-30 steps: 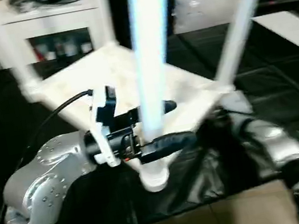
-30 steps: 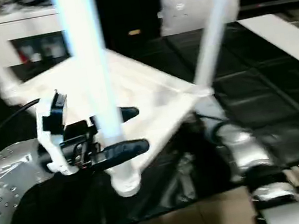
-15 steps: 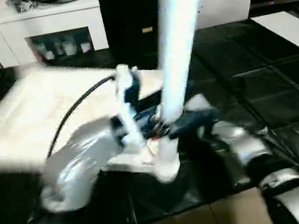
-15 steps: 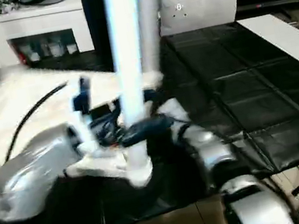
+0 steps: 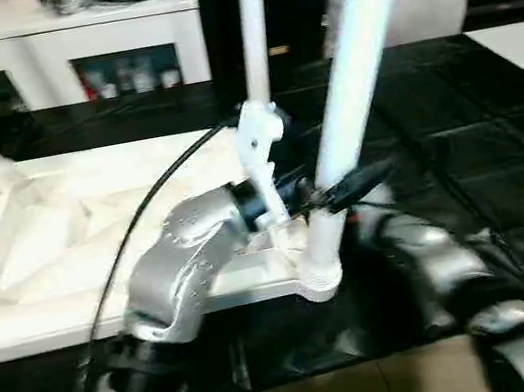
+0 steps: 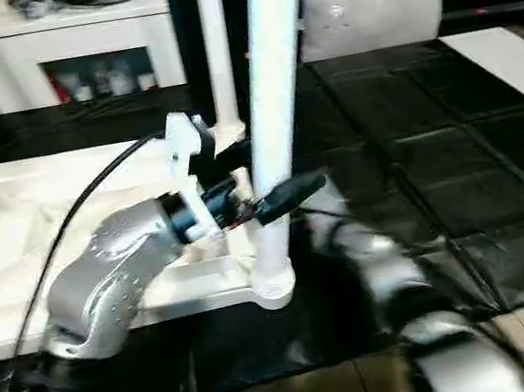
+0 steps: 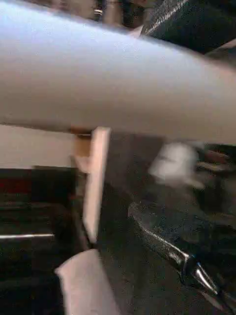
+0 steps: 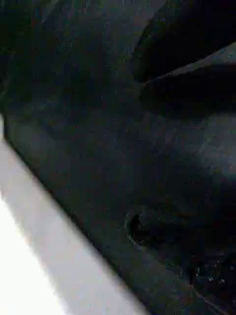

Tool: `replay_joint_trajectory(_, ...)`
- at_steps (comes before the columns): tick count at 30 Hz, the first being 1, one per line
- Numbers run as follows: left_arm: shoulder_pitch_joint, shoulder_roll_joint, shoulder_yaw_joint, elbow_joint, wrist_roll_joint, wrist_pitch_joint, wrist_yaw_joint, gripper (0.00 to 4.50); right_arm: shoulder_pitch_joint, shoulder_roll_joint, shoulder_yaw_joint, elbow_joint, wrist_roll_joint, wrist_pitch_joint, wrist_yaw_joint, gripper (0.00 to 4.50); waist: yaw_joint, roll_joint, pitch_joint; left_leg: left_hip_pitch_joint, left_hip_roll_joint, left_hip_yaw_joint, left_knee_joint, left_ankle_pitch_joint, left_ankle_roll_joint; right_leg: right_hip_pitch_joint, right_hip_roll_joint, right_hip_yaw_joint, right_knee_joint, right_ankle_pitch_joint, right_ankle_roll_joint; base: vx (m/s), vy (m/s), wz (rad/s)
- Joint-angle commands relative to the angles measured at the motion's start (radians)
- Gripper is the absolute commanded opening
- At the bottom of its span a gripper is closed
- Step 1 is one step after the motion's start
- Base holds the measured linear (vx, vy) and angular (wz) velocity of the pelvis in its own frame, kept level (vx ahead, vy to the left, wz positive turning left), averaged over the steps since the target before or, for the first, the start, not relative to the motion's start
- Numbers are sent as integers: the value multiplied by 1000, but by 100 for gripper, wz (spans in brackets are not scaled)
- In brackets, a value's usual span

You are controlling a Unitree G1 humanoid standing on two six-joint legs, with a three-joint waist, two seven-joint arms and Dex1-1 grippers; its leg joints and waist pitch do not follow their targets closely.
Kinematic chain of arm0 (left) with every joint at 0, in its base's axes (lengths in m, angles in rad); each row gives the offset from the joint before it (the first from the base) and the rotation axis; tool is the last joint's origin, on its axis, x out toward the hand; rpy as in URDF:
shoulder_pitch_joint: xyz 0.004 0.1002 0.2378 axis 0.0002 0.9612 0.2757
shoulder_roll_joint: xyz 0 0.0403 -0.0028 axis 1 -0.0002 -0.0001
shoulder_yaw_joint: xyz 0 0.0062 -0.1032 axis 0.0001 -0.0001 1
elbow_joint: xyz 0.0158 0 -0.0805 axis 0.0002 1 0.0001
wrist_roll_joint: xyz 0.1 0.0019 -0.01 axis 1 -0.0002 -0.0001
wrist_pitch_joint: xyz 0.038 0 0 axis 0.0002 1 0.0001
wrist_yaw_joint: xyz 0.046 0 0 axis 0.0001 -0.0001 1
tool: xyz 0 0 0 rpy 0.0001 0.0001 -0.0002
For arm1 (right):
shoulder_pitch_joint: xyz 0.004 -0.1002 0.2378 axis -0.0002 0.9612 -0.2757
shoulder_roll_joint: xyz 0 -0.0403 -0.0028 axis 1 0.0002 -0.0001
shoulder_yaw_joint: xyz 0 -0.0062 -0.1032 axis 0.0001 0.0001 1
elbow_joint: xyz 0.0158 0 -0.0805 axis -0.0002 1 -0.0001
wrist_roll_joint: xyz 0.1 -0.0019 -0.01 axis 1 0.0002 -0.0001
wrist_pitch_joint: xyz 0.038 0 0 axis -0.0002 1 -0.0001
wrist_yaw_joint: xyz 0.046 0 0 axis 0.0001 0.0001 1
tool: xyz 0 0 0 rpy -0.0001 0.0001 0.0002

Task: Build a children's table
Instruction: Rotate table base

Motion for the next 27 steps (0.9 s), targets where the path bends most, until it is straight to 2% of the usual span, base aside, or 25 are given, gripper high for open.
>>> replay_joint_trajectory(1, 27, 52, -30, 6, 25, -19, -79, 450, 28, -28, -37, -67, 46, 2, 62, 450, 2, 10, -72, 3, 12, 1, -67, -203, 12, 56, -58, 37, -71, -192, -183, 0, 0, 0)
replay_joint_trajectory(2, 32, 64, -34, 5, 27, -22, -93, 450, 33, -32, -40, -78, 51, 4, 71, 450, 2, 10, -72, 3, 12, 1, -67, -203, 12, 56, -58, 37, -71, -192, -183, 0, 0, 0)
replay_joint_trajectory(4, 70, 145, -57, 9, 44, -39, -186, 450, 74, -74, -45, -169, 79, 16, 133, 450, 1, 16, -69, -1, 11, -1, -68, -204, 17, 57, -58, 36, -70, -195, -189, 0, 0, 0)
replay_joint_trajectory(5, 79, 165, -62, 14, 51, -45, -207, 450, 88, -87, -44, -199, 90, 19, 153, 450, -2, 15, -69, 1, 11, 2, -67, -208, 18, 55, -57, 37, -71, -206, -190, 0, 0, 0)
replay_joint_trajectory(6, 85, 197, -66, 30, 55, -53, -246, 450, 116, -109, -46, -257, 121, 26, 212, 450, -1, 19, -67, 3, 11, 1, -68, -225, 18, 54, -58, 37, -74, -237, -187, 0, 0, 0)
replay_joint_trajectory(7, 86, 205, -66, 34, 56, -55, -255, 450, 123, -115, -46, -272, 129, 28, 228, 450, 1, 18, -65, 5, 12, 1, -69, -246, 21, 53, -59, 38, -79, -273, -176, 0, 0, 0)
replay_joint_trajectory(10, 81, 255, -90, 86, 96, -105, -312, 414, 168, -157, -46, -359, 147, 2, 275, 450, 0, 20, -63, 4, 11, 0, -71, -258, 19, 51, -59, 37, -85, -325, -160, 0, 0, 0)
replay_joint_trajectory(11, 75, 278, -105, 117, 120, -133, -342, 414, 193, -179, -47, -414, 164, 13, 307, 450, 3, 39, -63, 7, 11, -3, -72, -263, 15, 48, -59, 37, -86, -336, -160, 0, 0, 0)
replay_joint_trajectory(12, 70, 290, -114, 139, 135, -148, -357, 411, 211, -195, -45, -452, 167, 20, 325, 450, 0, 29, -65, 7, 11, -2, -71, -266, 17, 49, -56, 38, -86, -325, -154, 0, 0, 0)
replay_joint_trajectory(13, 60, 301, -126, 167, 156, -164, -369, 403, 231, -207, -44, -495, 168, 23, 330, 450, 1, 40, -65, 7, 10, -4, -73, -263, 18, 50, -56, 37, -86, -320, -156, 0, 0, 0)
replay_joint_trajectory(14, 53, 309, -135, 192, 177, -177, -375, 392, 248, -219, -42, -540, 177, 55, 341, 450, 2, 33, -65, 8, 10, -2, -71, -262, 22, 50, -54, 38, -88, -312, -148, 0, 0, 0)
replay_joint_trajectory(15, 46, 312, -143, 215, 196, -189, -375, 374, 261, -233, -35, -584, 192, 104, 361, 450, 1, 32, -65, 2, 7, -3, -72, -244, 30, 56, -52, 38, -86, -304, -147, 0, 0, 0)
replay_joint_trajectory(16, 44, 312, -145, 223, 200, -190, -374, 371, 267, -237, -35, -599, 207, 124, 374, 450, 4, 35, -66, 3, 9, -4, -71, -240, 28, 55, -56, 38, -84, -306, -148, 0, 0, 0)
replay_joint_trajectory(17, 36, 309, -152, 258, 217, -192, -368, 371, 289, -250, -33, -662, 266, 200, 427, 450, 3, 37, -66, 3, 8, -2, -71, -234, 31, 56, -56, 38, -87, -313, -152, 0, 0, 0)
replay_joint_trajectory(18, 32, 307, -155, 273, 223, -192, -366, 368, 297, -255, -31, -686, 290, 229, 447, 450, -3, 61, -64, 5, 10, -1, -71, -265, 30, 54, -52, 36, -96, -300, -159, 0, 0, 0)
replay_joint_trajectory(19, 22, 292, -158, 321, 236, -196, -358, 360, 320, -267, -25, -740, 338, 278, 487, 450, 0, 61, -66, 6, 11, -4, -70, -268, 30, 54, -55, 33, -91, -298, -164, 0, 0, 0)
replay_joint_trajectory(20, 22, 290, -158, 327, 236, -198, -356, 347, 322, -268, -24, -743, 339, 279, 488, 450, 2, 57, -69, 4, 9, -4, -68, -255, 34, 58, -53, 34, -89, -279, -170, 0, 0, 0)
replay_joint_trajectory(21, 17, 277, -155, 353, 240, -212, -353, 337, 330, -274, -18, -760, 344, 285, 495, 450, 1, 56, -69, -4, 6, -5, -68, -238, 37, 61, -57, 33, -87, -284, -172, 0, 0, 0)
replay_joint_trajectory(23, 10, 264, -151, 388, 246, -246, -357, 325, 339, -280, -13, -777, 347, 292, 496, 450, 4, 59, -71, -1, 6, -4, -64, -226, 37, 56, -61, 33, -95, -339, -160, 0, 0, 0)
replay_joint_trajectory(25, 7, 256, -153, 425, 259, -289, -368, 307, 351, -290, -5, -803, 350, 304, 509, 450, 6, 60, -72, -3, 6, -5, -64, -212, 37, 56, -60, 33, -94, -343, -154, 0, 0, 0)
replay_joint_trajectory(27, 6, 255, -155, 445, 272, -315, -372, 297, 360, -295, -3, -823, 358, 322, 519, 450, 5, 64, -71, -4, 6, -5, -66, -219, 38, 56, -60, 33, -99, -374, -133, 0, 0, 0)
